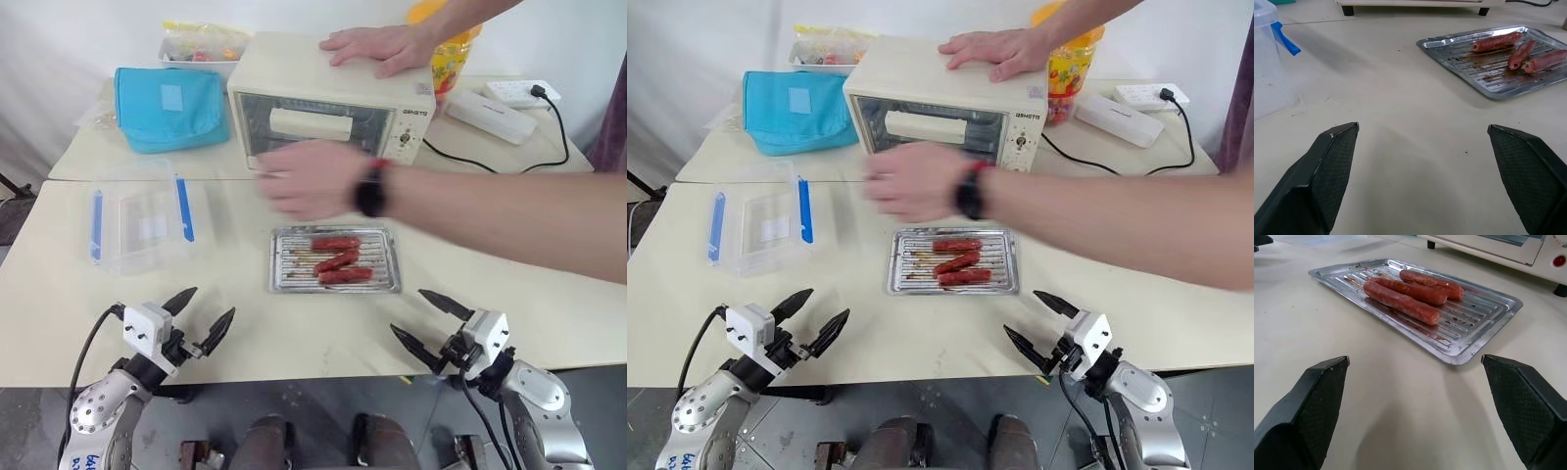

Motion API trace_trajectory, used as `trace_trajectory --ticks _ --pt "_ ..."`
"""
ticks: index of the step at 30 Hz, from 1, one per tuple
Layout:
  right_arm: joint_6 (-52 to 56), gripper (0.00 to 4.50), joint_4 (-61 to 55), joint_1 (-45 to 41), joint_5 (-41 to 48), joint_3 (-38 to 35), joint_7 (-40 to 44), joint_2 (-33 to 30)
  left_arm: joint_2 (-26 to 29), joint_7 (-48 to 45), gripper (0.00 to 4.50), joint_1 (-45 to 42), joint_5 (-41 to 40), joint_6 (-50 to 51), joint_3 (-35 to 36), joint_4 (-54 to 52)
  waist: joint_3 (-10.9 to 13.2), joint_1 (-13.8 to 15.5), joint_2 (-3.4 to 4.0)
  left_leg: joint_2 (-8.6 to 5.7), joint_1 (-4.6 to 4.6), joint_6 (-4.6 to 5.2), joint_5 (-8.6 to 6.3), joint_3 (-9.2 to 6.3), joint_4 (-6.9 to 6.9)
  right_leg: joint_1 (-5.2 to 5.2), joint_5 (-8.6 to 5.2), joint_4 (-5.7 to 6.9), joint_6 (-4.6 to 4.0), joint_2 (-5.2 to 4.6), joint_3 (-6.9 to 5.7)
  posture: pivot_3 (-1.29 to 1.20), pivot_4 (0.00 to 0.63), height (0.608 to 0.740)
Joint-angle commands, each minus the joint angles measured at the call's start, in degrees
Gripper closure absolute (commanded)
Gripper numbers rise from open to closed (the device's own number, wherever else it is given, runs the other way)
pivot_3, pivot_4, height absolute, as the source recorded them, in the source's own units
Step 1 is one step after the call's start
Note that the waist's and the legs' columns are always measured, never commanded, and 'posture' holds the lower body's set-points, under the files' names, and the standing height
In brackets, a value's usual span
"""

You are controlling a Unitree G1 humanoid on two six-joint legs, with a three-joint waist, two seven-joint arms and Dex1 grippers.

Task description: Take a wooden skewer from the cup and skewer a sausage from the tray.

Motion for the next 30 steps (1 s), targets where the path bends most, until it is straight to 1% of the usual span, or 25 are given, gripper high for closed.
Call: trace_trajectory --ticks 1,30 --pt "-0.2 0.0 -2.1 0.2 0.5 -0.4 0.0 -0.4 -0.1 0.4 0.02 -0.5 0.0 -0.9 0.1 -0.7 0.0 0.0 0.0 0.0 0.0 0.0 0.0 0.0 0.0 0.0 0.0 0.0 0.0 0.0 0.0 0.0 0.15 0.74" --pt "0.4 0.0 -2.3 -0.3 0.0 -0.1 -0.8 0.0 0.5 0.3 0.02 -1.1 0.5 -0.7 -0.1 -0.3 0.0 0.0 0.0 0.0 0.0 0.0 0.0 0.0 0.0 0.0 0.0 0.0 0.0 0.0 0.0 0.0 0.15 0.74"
